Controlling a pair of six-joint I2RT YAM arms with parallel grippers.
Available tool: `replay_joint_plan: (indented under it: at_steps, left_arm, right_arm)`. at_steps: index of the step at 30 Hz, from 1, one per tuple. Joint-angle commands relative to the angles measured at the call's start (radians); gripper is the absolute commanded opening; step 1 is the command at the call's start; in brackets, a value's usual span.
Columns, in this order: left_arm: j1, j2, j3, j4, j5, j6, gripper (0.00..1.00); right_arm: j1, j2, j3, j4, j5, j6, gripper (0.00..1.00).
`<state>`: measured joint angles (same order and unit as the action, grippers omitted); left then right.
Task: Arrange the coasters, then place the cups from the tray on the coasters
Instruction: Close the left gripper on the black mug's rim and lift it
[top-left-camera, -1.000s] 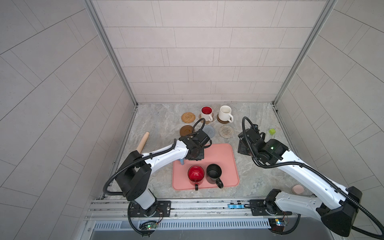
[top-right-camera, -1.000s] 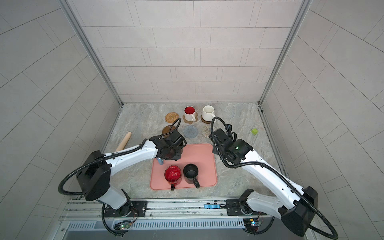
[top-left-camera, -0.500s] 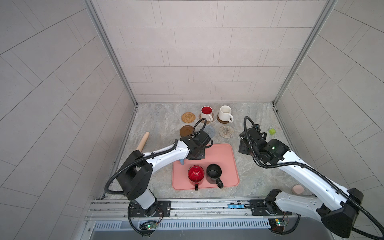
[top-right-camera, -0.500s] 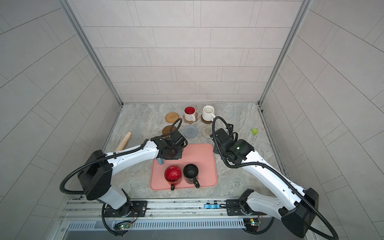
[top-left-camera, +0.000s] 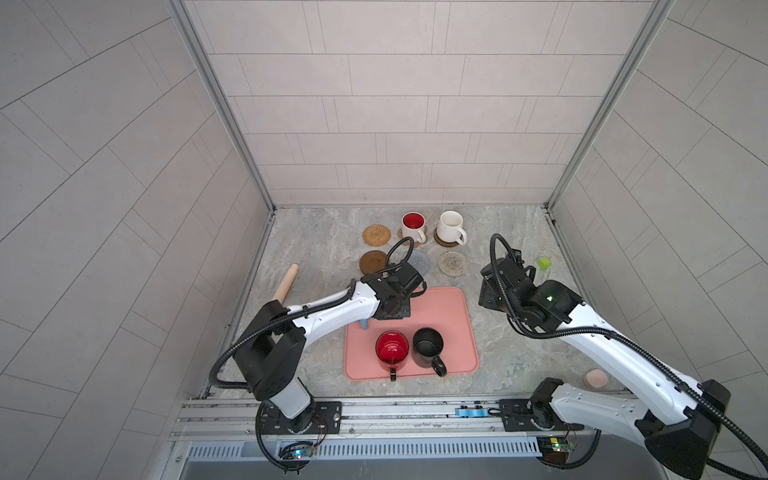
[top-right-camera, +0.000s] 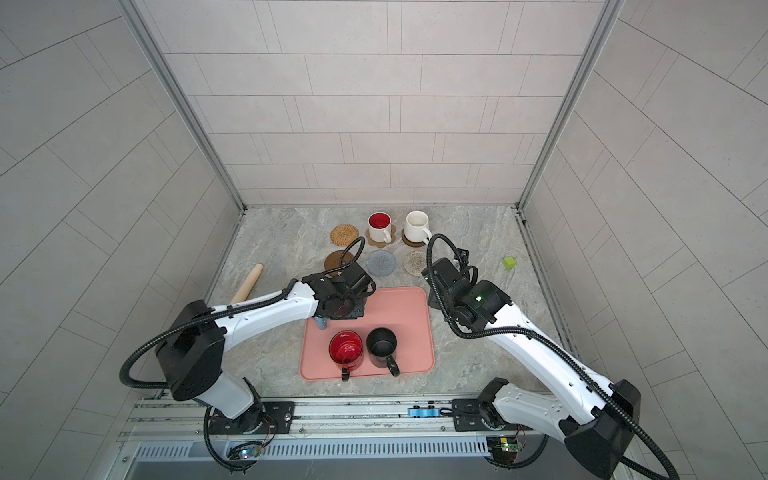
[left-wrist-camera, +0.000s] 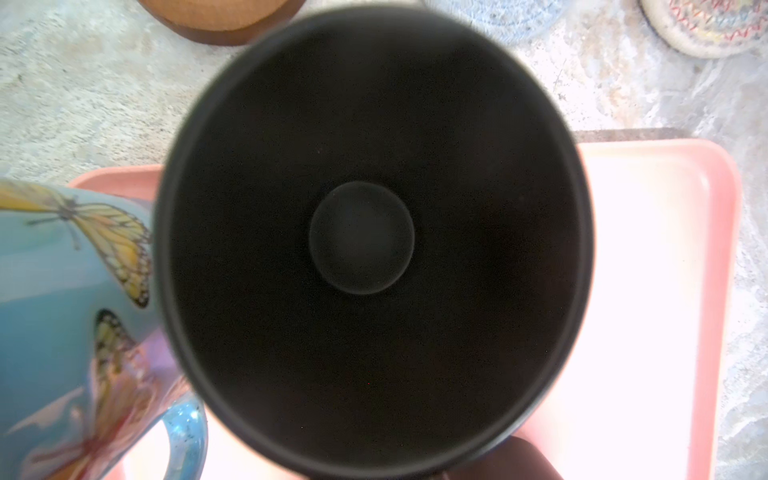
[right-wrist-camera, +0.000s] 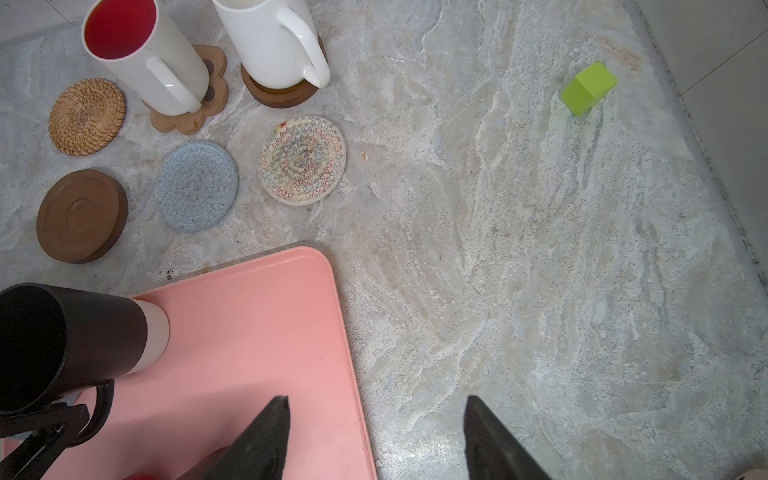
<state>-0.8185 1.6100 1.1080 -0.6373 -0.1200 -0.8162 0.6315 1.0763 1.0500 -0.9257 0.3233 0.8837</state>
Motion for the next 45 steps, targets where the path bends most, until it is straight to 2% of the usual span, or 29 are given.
replay_joint_plan:
  at_steps: [1, 33, 45]
  left_arm:
    - [-0.001, -0.037, 0.003, 0.028, -0.095, -0.033, 0.07]
    - [-0.018, -0.046, 0.115, -0.016, -0.204, -0.018, 0.04]
    - [-0.019, -0.035, 0.038, 0.007, -0.163, -0.055, 0.03]
  right_arm:
    - [-0.007, -0.021, -0.012, -0.015, 0.028, 0.009, 0.69]
    - [-0.038, -0.056, -0.045, -0.003, 0.011, -0.022, 0.69]
    - [-0.042, -0.056, -0.051, -0.005, 0.008, -0.020, 0.68]
